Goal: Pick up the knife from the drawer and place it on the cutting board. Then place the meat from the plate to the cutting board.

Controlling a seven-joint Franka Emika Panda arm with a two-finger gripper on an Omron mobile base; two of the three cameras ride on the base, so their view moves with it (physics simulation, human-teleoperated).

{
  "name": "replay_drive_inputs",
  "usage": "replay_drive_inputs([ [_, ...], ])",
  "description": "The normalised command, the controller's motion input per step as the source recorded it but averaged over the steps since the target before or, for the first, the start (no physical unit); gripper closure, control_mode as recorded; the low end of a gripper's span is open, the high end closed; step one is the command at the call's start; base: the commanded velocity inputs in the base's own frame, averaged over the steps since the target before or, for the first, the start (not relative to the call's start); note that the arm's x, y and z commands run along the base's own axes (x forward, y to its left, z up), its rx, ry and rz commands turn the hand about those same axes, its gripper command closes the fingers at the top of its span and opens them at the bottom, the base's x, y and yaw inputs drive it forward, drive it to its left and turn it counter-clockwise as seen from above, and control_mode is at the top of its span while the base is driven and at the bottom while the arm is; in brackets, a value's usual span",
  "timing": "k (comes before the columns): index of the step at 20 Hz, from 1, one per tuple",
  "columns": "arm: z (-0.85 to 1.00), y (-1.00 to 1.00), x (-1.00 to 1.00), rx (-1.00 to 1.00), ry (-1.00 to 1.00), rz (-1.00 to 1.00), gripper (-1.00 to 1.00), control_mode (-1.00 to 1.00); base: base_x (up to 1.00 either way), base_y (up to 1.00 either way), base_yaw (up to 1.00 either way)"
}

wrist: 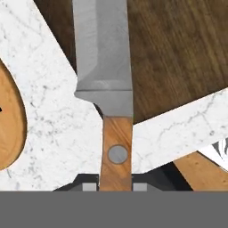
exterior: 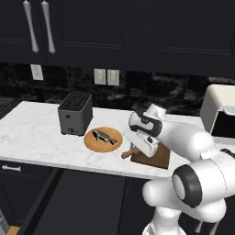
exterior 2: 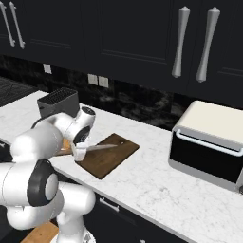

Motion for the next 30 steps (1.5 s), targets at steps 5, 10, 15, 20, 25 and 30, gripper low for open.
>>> replay_drive_inputs([
  [5, -0.05, -0.77, 0.3, 0.0, 0.05, 0.0, 1.0, -1.0, 0.0, 0.0, 0.0],
  [10, -0.05, -0.51, 0.34, -0.03, 0.07, 0.0, 1.0, -1.0, 0.0, 0.0, 0.0],
  [15, -0.3, -0.1, 0.37, -0.09, 0.05, -0.03, 1.0, -1.0, 0.0, 0.0, 0.0],
  [20, -0.31, 0.0, 0.14, -0.05, -0.01, -0.02, 1.0, -1.0, 0.0, 0.0, 0.0],
  [25, -0.47, 0.0, 0.0, 0.0, -0.06, 0.0, -1.0, -1.0, 0.0, 0.0, 0.0],
  [30, -0.17, 0.03, -0.03, 0.0, -0.1, 0.0, -1.0, -1.0, 0.0, 0.0, 0.0],
])
